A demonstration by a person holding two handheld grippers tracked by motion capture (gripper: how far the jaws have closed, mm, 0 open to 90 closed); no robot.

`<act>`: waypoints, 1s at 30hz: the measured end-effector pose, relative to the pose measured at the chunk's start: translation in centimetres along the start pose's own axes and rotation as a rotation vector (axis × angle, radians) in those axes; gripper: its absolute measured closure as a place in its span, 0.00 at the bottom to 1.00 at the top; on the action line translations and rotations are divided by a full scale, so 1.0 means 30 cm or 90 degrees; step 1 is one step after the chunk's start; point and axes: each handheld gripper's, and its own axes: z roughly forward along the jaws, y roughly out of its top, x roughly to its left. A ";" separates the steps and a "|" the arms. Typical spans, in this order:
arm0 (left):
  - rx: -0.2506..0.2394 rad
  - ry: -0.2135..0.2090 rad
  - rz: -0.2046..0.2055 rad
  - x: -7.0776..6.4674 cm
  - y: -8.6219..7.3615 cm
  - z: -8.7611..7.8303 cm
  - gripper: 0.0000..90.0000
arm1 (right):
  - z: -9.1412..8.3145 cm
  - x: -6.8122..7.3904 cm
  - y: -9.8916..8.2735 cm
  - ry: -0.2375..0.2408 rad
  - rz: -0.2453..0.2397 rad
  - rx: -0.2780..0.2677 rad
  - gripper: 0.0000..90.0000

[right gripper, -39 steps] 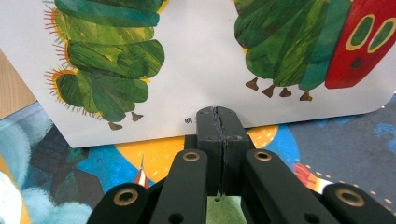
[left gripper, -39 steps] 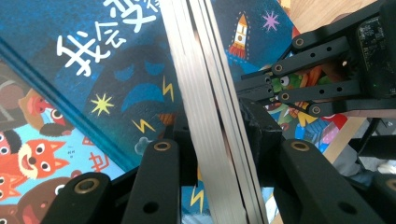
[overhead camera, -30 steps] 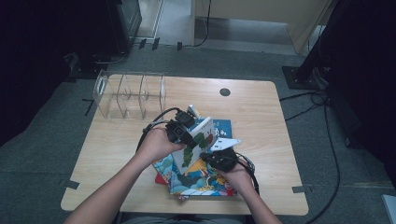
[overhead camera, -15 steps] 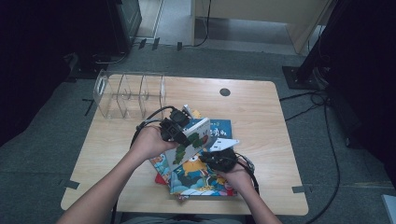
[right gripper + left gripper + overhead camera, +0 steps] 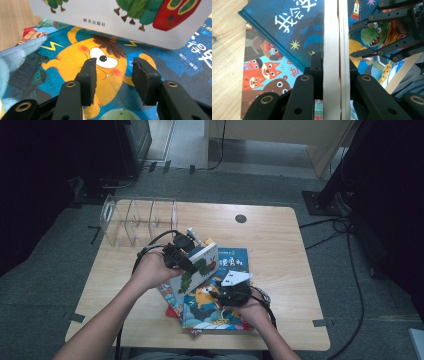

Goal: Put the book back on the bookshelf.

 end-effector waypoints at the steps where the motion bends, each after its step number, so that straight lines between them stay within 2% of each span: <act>1: -0.002 0.001 0.001 0.003 -0.002 -0.004 0.86 | 0.002 0.000 0.001 -0.004 0.000 0.000 0.56; 15: -0.014 0.023 -0.027 0.053 -0.038 -0.054 0.86 | 0.011 -0.005 0.007 -0.014 0.009 0.005 0.44; 20: -0.024 0.032 -0.041 0.078 -0.058 -0.074 0.86 | 0.015 -0.004 0.009 0.003 -0.005 0.010 0.35; 30: -0.038 0.051 -0.065 0.123 -0.094 -0.109 0.86 | 0.019 -0.005 0.012 0.006 -0.008 0.014 0.33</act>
